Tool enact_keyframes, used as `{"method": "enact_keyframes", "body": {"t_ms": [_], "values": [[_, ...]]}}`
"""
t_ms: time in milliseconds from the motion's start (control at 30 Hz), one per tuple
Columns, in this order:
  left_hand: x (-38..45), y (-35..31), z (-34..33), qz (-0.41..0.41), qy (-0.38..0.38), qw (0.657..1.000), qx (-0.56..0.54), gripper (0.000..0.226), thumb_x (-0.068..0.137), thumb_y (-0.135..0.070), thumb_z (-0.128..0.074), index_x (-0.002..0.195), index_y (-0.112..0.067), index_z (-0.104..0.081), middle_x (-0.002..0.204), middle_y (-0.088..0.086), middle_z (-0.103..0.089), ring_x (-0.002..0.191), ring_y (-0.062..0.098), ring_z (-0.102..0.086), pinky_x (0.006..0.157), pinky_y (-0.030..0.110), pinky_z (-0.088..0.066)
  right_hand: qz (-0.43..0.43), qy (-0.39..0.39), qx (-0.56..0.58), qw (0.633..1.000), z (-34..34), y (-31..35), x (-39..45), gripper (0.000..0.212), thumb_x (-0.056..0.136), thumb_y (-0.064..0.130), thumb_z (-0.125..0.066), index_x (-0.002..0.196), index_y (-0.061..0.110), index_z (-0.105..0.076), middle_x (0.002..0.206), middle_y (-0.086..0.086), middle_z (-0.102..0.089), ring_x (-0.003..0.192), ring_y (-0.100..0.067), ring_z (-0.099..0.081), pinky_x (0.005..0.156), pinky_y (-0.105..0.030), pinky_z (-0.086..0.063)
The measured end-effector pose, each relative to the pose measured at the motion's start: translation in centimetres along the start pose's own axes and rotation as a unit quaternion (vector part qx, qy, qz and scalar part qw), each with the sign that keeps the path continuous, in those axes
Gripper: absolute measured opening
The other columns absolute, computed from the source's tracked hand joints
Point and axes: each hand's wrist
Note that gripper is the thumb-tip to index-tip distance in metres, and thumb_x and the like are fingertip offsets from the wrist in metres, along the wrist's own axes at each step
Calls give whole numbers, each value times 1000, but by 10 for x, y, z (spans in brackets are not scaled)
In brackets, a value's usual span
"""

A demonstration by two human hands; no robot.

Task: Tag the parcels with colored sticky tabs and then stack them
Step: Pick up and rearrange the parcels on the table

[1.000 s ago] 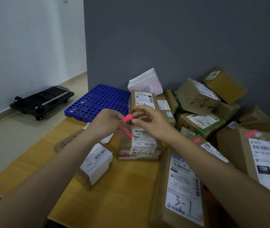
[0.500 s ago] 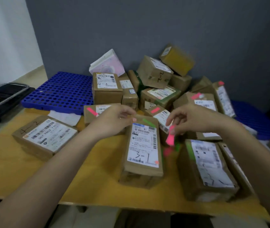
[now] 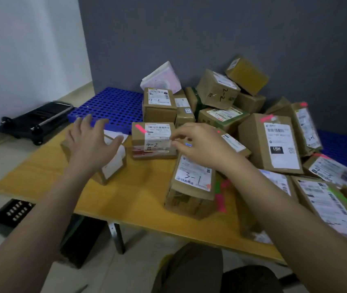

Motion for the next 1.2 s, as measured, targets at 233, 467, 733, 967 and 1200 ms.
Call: {"method": "enact_keyframes", "body": {"t_ms": [233, 467, 733, 967, 1200], "values": [[2, 70, 8, 230, 91, 948, -202, 101, 81, -60, -61, 151, -10, -8, 155, 17, -20, 140, 36, -24, 111, 53, -28, -16, 187, 60, 980, -62, 64, 66, 45, 95, 48, -51, 118, 11, -61, 110, -6, -58, 94, -22, -57, 82, -38, -51], [-8, 80, 2, 286, 118, 877, -368, 77, 79, -55, -66, 138, -15, -36, 139, 4, -42, 118, 24, -49, 91, 43, -48, -128, 197, 135, 963, -96, 74, 87, 47, 95, 43, -53, 127, 9, -47, 117, -6, -57, 103, -22, -57, 88, -37, -50], [-14, 45, 31, 125, 33, 825, -550, 56, 89, -43, -60, 134, -50, -27, 135, 0, -47, 117, 20, -56, 79, 39, -56, -141, 34, 383, 912, -62, 62, 65, 25, 92, 34, -62, 95, 11, -52, 80, -10, -66, 63, -19, -65, 62, -36, -59], [-4, -13, 45, 53, 96, 824, -556, 57, 91, -45, -54, 142, -48, -27, 124, -2, -60, 106, 12, -63, 79, 31, -56, -119, 17, 398, 909, -13, 28, 44, 24, 91, 42, -56, 109, 26, -58, 108, 4, -66, 97, -14, -66, 79, -31, -56], [-12, 6, 46, 80, 187, 867, -454, 51, 91, -53, -49, 139, -43, -37, 112, -8, -68, 99, 13, -66, 77, 35, -51, -155, -42, 282, 946, 19, -4, 15, 20, 98, 30, -50, 96, 19, -66, 86, 2, -67, 70, -6, -61, 62, -22, -50]]}}
Point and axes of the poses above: each hand's wrist, its own x-axis towards the middle knuckle, its own z-axis out of the back of the hand, y = z × x
